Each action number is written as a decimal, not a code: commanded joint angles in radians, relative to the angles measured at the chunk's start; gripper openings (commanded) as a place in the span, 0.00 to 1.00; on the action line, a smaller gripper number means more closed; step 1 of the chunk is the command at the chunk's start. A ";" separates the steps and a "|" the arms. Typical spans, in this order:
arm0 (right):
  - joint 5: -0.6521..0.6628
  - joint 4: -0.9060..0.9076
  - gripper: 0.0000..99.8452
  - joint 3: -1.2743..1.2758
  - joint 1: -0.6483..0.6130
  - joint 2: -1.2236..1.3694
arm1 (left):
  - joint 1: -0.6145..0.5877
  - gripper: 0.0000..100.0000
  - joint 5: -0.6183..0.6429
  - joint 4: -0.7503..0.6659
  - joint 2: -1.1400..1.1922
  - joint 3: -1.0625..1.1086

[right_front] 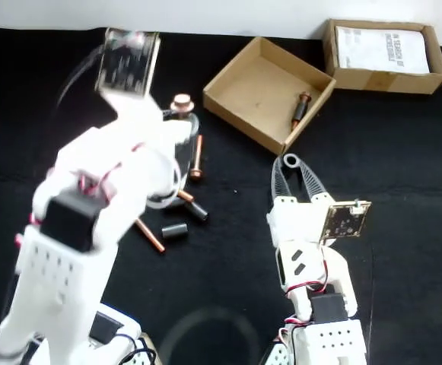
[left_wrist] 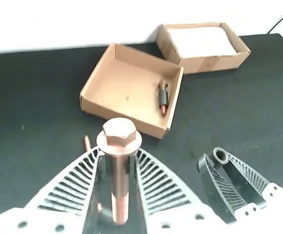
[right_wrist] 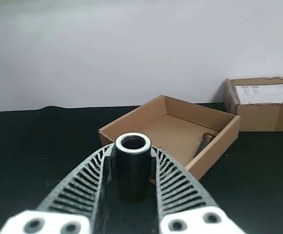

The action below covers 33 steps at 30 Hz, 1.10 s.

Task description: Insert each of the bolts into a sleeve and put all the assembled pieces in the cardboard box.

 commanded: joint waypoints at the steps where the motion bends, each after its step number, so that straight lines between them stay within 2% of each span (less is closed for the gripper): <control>1: -0.003 -0.001 0.01 0.004 -0.038 -0.018 | -0.004 0.01 -0.023 -0.236 -0.213 0.292; 6: 0.015 0.001 0.01 0.005 -0.059 -0.018 | 0.018 0.01 -0.021 -0.595 -0.390 0.584; 9: 0.069 0.001 0.01 0.005 -0.102 -0.018 | 0.051 0.01 -0.021 -0.730 -0.424 0.677; 16: 0.110 0.001 0.01 0.027 -0.226 -0.016 | 0.134 0.01 -0.017 -0.743 -0.349 0.688; 19: 0.137 0.001 0.01 0.061 -0.260 -0.018 | 0.151 0.01 -0.015 -0.812 -0.262 0.687; 22: 0.137 -0.001 0.01 0.070 -0.265 -0.018 | 0.166 0.01 -0.015 -0.878 -0.205 0.679; 33: 0.137 -0.004 0.01 0.071 -0.265 -0.018 | 0.193 0.01 -0.015 -0.879 -0.105 0.573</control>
